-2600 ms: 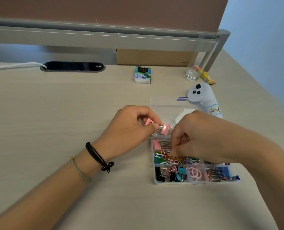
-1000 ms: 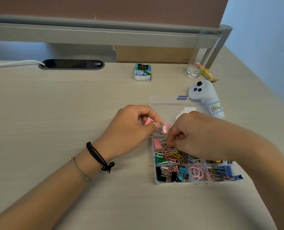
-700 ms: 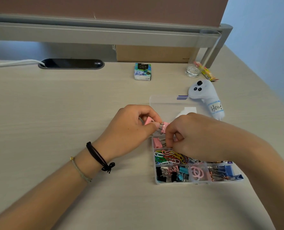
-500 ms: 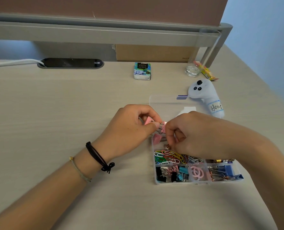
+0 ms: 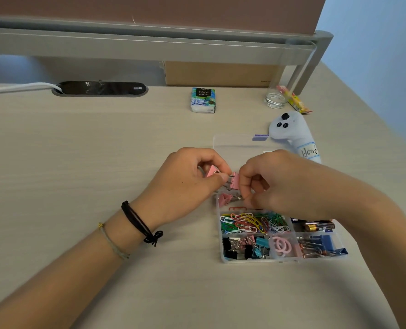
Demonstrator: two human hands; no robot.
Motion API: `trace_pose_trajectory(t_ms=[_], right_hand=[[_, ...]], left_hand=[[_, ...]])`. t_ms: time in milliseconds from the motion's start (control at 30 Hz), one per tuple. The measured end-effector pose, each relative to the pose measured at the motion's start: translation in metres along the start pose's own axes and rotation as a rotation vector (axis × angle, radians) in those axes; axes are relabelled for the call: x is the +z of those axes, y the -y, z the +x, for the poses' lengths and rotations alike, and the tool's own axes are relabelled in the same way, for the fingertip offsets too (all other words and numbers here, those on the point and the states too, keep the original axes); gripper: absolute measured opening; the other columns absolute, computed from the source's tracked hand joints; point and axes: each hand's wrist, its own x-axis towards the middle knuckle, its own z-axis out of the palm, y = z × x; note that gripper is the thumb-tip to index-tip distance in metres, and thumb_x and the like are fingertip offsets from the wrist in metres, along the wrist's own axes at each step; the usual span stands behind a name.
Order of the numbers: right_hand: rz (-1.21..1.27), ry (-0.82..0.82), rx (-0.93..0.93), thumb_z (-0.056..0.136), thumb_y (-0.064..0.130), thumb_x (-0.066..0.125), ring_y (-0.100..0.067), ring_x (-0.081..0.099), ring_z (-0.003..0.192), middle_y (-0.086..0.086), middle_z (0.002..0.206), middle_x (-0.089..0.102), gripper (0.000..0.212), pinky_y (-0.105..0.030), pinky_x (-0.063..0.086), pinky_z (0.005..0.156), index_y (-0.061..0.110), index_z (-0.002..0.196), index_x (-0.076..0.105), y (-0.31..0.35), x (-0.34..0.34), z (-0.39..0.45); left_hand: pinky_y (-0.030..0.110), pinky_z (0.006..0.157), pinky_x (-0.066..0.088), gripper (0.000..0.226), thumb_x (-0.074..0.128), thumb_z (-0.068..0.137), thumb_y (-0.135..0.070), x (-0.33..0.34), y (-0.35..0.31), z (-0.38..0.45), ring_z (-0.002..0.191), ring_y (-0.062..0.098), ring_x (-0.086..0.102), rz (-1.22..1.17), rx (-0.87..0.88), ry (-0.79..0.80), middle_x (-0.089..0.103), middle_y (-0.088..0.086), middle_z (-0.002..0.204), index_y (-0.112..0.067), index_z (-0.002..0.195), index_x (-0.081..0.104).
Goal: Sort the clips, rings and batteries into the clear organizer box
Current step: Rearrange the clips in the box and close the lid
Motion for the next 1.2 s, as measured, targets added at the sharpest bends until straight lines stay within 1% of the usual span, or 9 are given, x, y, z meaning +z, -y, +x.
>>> trace_pose_trajectory(t_ms=[167, 267, 400, 533, 733, 833, 967, 1067, 1200], right_hand=[[-0.057, -0.023, 0.021, 0.082, 0.017, 0.065, -0.002, 0.057, 0.066, 0.009, 0.071, 0.064, 0.02, -0.015, 0.047, 0.056, 0.03, 0.068, 0.064, 0.001, -0.002, -0.005], [-0.175, -0.096, -0.007, 0.084, 0.023, 0.06, -0.012, 0.057, 0.072, 0.01, 0.072, 0.057, 0.017, -0.035, 0.055, 0.067, 0.031, 0.069, 0.06, 0.007, 0.003, -0.005], [-0.156, -0.087, -0.016, 0.085, 0.027, 0.06, -0.01, 0.049, 0.063, 0.01, 0.061, 0.045, 0.014, -0.029, 0.049, 0.061, 0.033, 0.075, 0.068, 0.014, -0.003, -0.01], [-0.159, -0.043, 0.021, 0.086, 0.032, 0.056, -0.015, 0.054, 0.077, 0.009, 0.075, 0.05, 0.018, -0.034, 0.053, 0.073, 0.032, 0.091, 0.073, 0.017, 0.002, -0.011], [-0.164, -0.047, 0.062, 0.084, 0.029, 0.056, -0.015, 0.06, 0.085, 0.006, 0.088, 0.064, 0.02, -0.036, 0.056, 0.074, 0.033, 0.092, 0.074, 0.012, 0.004, -0.009], [-0.154, -0.025, 0.053, 0.086, 0.03, 0.056, -0.009, 0.055, 0.075, 0.012, 0.077, 0.055, 0.02, -0.028, 0.049, 0.064, 0.036, 0.092, 0.074, 0.011, 0.004, -0.008], [-0.224, -0.067, 0.036, 0.085, 0.034, 0.061, -0.013, 0.057, 0.081, 0.011, 0.082, 0.055, 0.013, -0.028, 0.048, 0.067, 0.039, 0.091, 0.072, 0.006, 0.002, -0.009], [-0.255, -0.083, 0.047, 0.083, 0.039, 0.066, -0.01, 0.056, 0.08, 0.015, 0.08, 0.052, 0.008, -0.027, 0.048, 0.067, 0.04, 0.09, 0.07, 0.003, -0.002, -0.011], [-0.319, -0.111, 0.038, 0.083, 0.044, 0.068, -0.009, 0.055, 0.077, 0.016, 0.075, 0.05, 0.005, -0.026, 0.047, 0.064, 0.04, 0.086, 0.068, 0.001, -0.004, -0.011]], left_hand=[[0.048, 0.063, 0.052, 0.009, 0.07, 0.088, -0.02, 0.0, -0.001, 0.0, 0.063, 0.041, 0.058, 0.006, -0.001, -0.001, 0.052, 0.017, 0.066, -0.027, 0.085, 0.075], [0.048, 0.063, 0.052, 0.009, 0.07, 0.088, -0.019, 0.0, 0.0, 0.0, 0.064, 0.042, 0.057, 0.009, -0.002, -0.001, 0.053, 0.017, 0.066, -0.027, 0.086, 0.075], [0.049, 0.064, 0.052, 0.009, 0.07, 0.087, -0.021, 0.0, -0.001, 0.0, 0.064, 0.042, 0.057, 0.006, 0.002, 0.007, 0.058, 0.021, 0.07, -0.028, 0.085, 0.074], [0.05, 0.065, 0.053, 0.007, 0.068, 0.084, -0.027, 0.0, -0.001, 0.0, 0.064, 0.041, 0.058, 0.0, -0.003, 0.004, 0.06, 0.022, 0.073, -0.03, 0.084, 0.073], [0.048, 0.064, 0.052, 0.007, 0.069, 0.086, -0.022, 0.001, -0.001, -0.001, 0.062, 0.038, 0.057, 0.011, -0.021, -0.014, 0.049, 0.001, 0.056, -0.027, 0.084, 0.074], [0.048, 0.063, 0.051, 0.007, 0.068, 0.084, -0.025, 0.001, -0.004, -0.001, 0.063, 0.039, 0.057, 0.005, -0.016, -0.011, 0.056, 0.014, 0.064, -0.028, 0.084, 0.074], [0.048, 0.064, 0.052, 0.01, 0.07, 0.088, -0.019, 0.001, -0.004, -0.002, 0.062, 0.041, 0.056, 0.006, -0.043, -0.014, 0.047, 0.002, 0.053, -0.028, 0.086, 0.076], [0.05, 0.067, 0.056, 0.013, 0.069, 0.089, -0.025, -0.001, -0.005, -0.003, 0.067, 0.045, 0.062, -0.021, -0.078, -0.008, 0.065, 0.021, 0.067, -0.033, 0.094, 0.077], [0.046, 0.069, 0.058, 0.018, 0.065, 0.093, -0.018, -0.005, -0.009, -0.002, 0.066, 0.034, 0.068, -0.024, -0.108, -0.009, 0.07, 0.017, 0.069, -0.029, 0.089, 0.078]])
